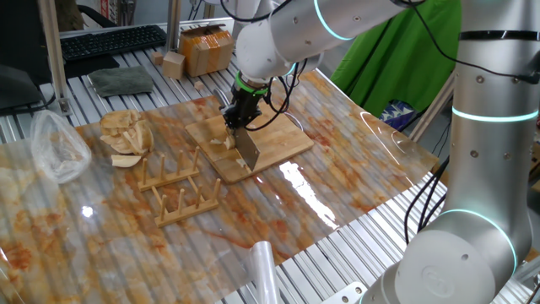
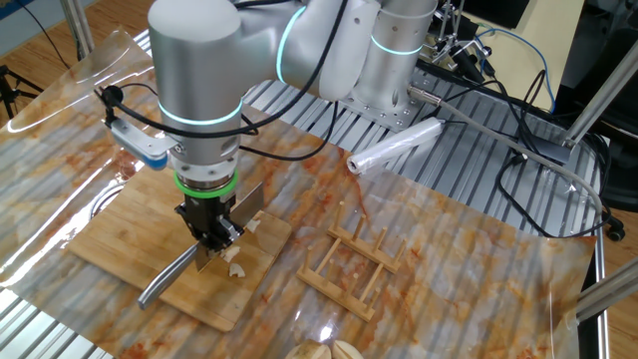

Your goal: Slice the lotus root

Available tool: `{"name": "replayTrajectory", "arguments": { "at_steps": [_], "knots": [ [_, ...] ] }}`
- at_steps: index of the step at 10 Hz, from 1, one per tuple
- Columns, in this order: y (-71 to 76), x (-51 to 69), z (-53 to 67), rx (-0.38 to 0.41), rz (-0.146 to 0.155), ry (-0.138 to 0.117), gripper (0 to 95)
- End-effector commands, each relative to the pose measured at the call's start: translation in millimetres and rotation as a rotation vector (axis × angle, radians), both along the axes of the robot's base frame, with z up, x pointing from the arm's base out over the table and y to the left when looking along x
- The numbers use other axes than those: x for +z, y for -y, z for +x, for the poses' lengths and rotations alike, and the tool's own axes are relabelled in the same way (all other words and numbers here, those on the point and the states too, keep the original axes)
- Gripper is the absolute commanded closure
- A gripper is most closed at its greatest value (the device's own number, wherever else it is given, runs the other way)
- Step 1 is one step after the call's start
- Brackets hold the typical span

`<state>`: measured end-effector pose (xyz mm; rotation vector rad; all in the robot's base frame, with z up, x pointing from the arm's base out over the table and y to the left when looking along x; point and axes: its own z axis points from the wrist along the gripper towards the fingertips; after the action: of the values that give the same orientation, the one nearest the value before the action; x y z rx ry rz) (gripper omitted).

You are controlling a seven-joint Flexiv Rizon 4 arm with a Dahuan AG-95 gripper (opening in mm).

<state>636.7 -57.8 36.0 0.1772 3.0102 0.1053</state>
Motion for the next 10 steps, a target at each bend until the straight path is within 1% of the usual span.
{"name": "replayTrajectory", "arguments": {
  "at_steps": [1, 2, 3, 4, 5, 6, 8, 9, 10],
  "knots": [
    [-3.0, -1.5, -0.3, -0.016, 0.004, 0.001, 95.0],
    [-3.5, 2.2, -0.9, -0.023, -0.005, -0.003, 95.0],
    [-3.8, 2.9, -1.3, -0.045, 0.027, -0.006, 95.0],
    [-4.2, 3.3, -1.6, -0.051, 0.044, -0.008, 95.0],
    [-4.0, 4.5, -2.1, -0.044, 0.035, -0.008, 95.0],
    [-3.6, 5.4, -2.5, -0.042, 0.035, -0.009, 95.0],
    [-2.6, 11.4, -3.8, -0.026, 0.016, -0.012, 95.0],
    [-2.1, 13.9, -3.9, -0.023, 0.014, -0.014, 95.0],
    [-1.8, 20.0, -4.3, -0.022, 0.010, -0.021, 95.0]
  ]
}}
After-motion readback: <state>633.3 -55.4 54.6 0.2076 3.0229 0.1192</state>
